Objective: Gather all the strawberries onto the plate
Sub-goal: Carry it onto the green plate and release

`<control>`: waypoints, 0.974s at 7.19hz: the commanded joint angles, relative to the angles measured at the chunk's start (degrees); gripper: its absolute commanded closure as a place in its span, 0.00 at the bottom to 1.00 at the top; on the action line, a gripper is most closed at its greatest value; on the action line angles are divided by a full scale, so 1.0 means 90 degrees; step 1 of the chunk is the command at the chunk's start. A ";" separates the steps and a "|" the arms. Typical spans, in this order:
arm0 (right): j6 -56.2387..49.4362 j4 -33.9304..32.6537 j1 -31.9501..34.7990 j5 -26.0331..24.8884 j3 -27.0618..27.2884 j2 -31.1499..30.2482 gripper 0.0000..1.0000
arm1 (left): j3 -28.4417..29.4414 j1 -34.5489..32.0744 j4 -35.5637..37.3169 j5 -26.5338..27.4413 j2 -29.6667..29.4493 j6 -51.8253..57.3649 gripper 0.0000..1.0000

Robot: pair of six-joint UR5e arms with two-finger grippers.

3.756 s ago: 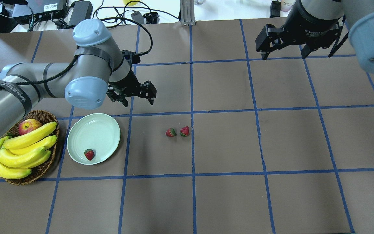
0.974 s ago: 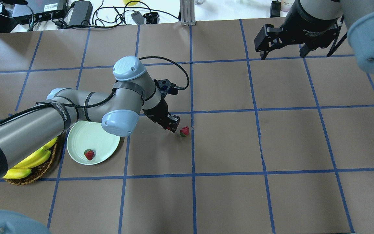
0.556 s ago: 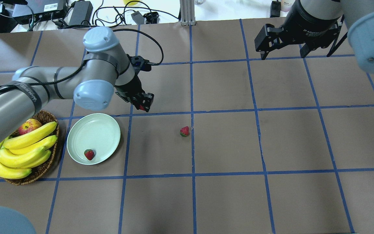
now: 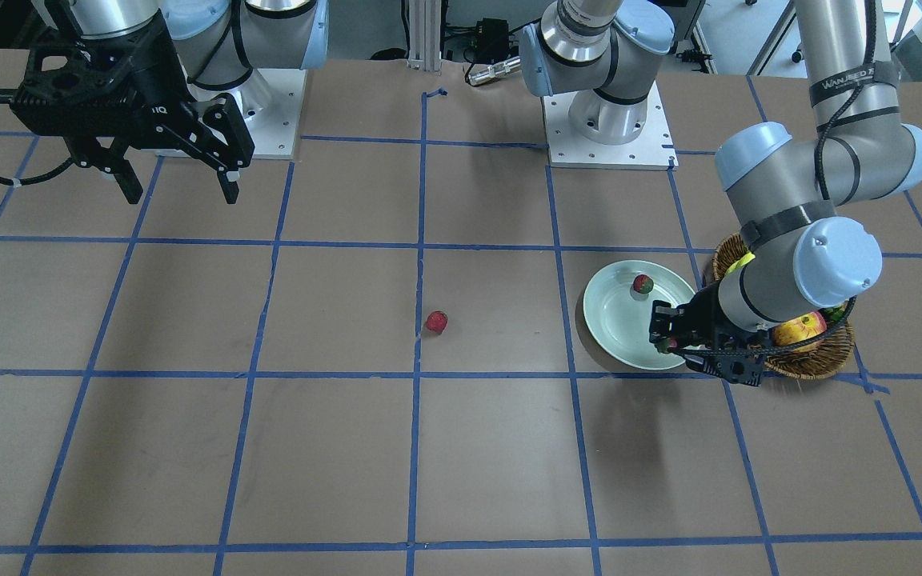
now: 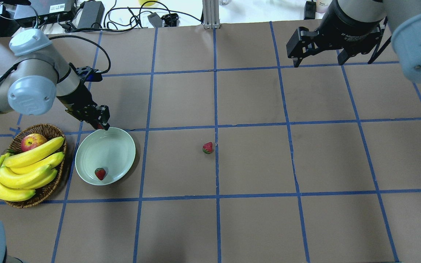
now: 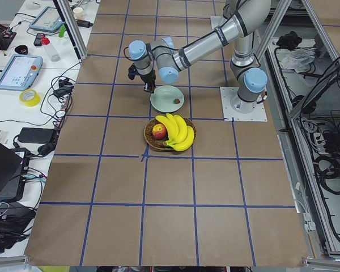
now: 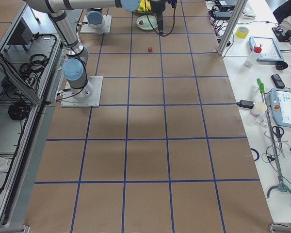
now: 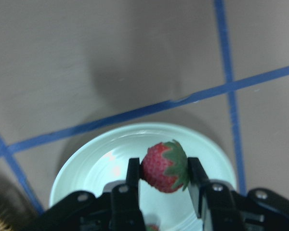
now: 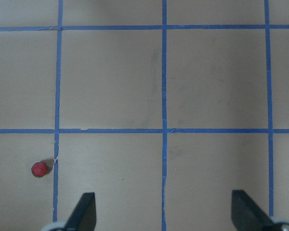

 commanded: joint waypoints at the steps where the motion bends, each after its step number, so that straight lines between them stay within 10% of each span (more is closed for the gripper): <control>1: 0.0000 0.0000 -0.0005 0.0007 0.0000 -0.0003 0.00 | -0.0347 0.0288 -0.0050 0.0021 0.0012 0.0077 1.00; 2: 0.0000 0.0000 0.0004 0.0017 0.0000 -0.0003 0.00 | -0.0358 0.0298 -0.0070 0.0031 -0.0008 0.0057 1.00; 4: 0.0010 0.0010 0.0004 -0.0012 -0.0019 -0.0003 0.00 | -0.0339 0.0298 -0.0216 0.0031 0.0012 0.0008 0.01; 7: 0.0000 0.0029 0.0004 -0.0012 -0.0039 -0.0003 0.00 | -0.0280 0.0201 -0.0353 0.0002 0.0090 -0.0069 0.00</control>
